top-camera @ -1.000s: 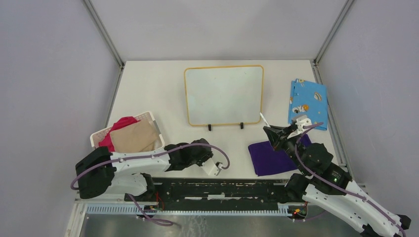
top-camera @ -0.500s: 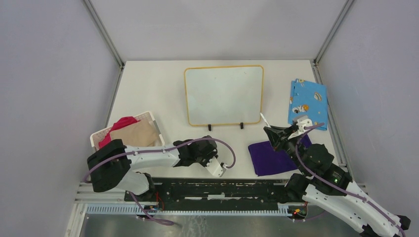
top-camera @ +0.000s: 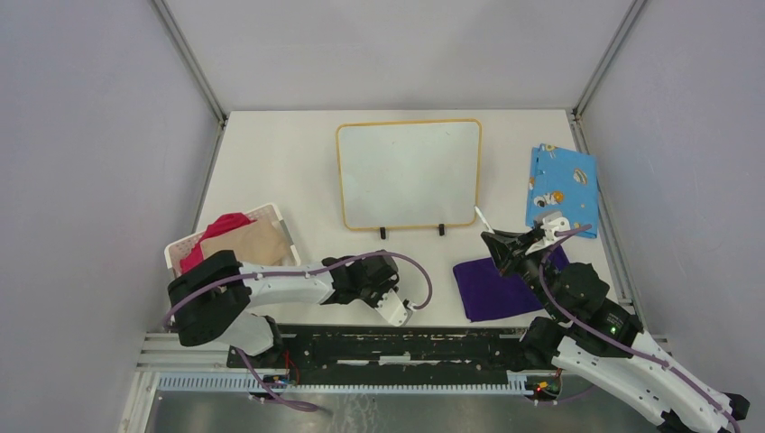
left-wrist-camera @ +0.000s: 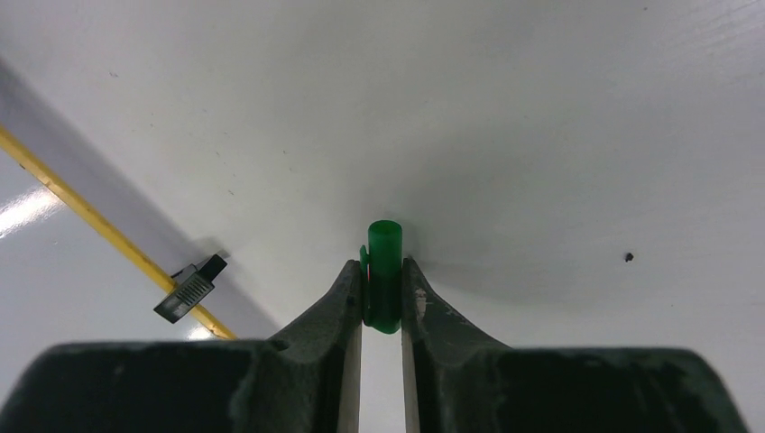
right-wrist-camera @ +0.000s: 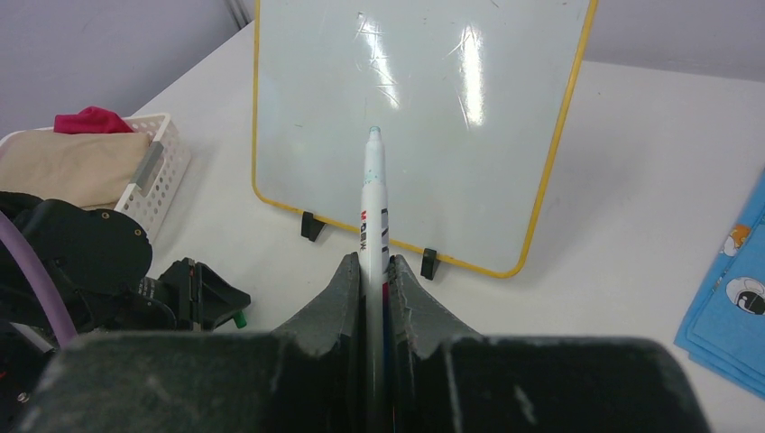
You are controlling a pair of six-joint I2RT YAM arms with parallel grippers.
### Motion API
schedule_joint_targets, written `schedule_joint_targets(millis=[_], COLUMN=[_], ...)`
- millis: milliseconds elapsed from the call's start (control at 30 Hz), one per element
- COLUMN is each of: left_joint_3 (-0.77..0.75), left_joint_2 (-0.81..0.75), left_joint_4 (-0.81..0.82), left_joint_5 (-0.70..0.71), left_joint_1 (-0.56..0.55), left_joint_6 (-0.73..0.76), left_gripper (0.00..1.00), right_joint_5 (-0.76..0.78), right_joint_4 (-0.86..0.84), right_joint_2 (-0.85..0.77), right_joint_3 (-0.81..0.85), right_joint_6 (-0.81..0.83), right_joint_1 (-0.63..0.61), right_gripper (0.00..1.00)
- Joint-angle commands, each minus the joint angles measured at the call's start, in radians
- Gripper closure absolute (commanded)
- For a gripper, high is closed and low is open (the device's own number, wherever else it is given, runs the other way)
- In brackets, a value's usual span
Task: Write a sentence on the whiteboard
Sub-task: Place the pen cap at the center of the board.
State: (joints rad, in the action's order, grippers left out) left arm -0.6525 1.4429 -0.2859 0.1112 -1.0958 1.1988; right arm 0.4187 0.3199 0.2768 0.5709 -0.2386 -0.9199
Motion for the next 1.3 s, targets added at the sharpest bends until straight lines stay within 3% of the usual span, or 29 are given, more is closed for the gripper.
schedule_joint_targets(millis=[0, 200, 467, 1267], left_joint_3=[-0.022, -0.019, -0.015, -0.027], left_joint_2=[0.017, 0.019, 0.024, 0.039], left_joint_4=[0.006, 0.005, -0.004, -0.023], left_joint_5=[-0.039, -0.039, -0.042, -0.014], left_joint_1=[0.002, 0.002, 0.001, 0.001], left_joint_6=[-0.045, -0.061, -0.068, -0.059], left_gripper=[0.91, 0.88, 0.76, 0.59], right_joint_5=[0.000, 0.003, 0.008, 0.015], right_joint_4=[-0.009, -0.008, -0.008, 0.004], right_joint_2=[-0.002, -0.002, -0.010, -0.023], right_joint_3=[0.006, 0.007, 0.006, 0.004], right_joint_6=[-0.008, -0.004, -0.002, -0.003], right_joint_1=[0.002, 0.002, 0.001, 0.002], right_gripper=[1.00, 1.00, 1.00, 1.00])
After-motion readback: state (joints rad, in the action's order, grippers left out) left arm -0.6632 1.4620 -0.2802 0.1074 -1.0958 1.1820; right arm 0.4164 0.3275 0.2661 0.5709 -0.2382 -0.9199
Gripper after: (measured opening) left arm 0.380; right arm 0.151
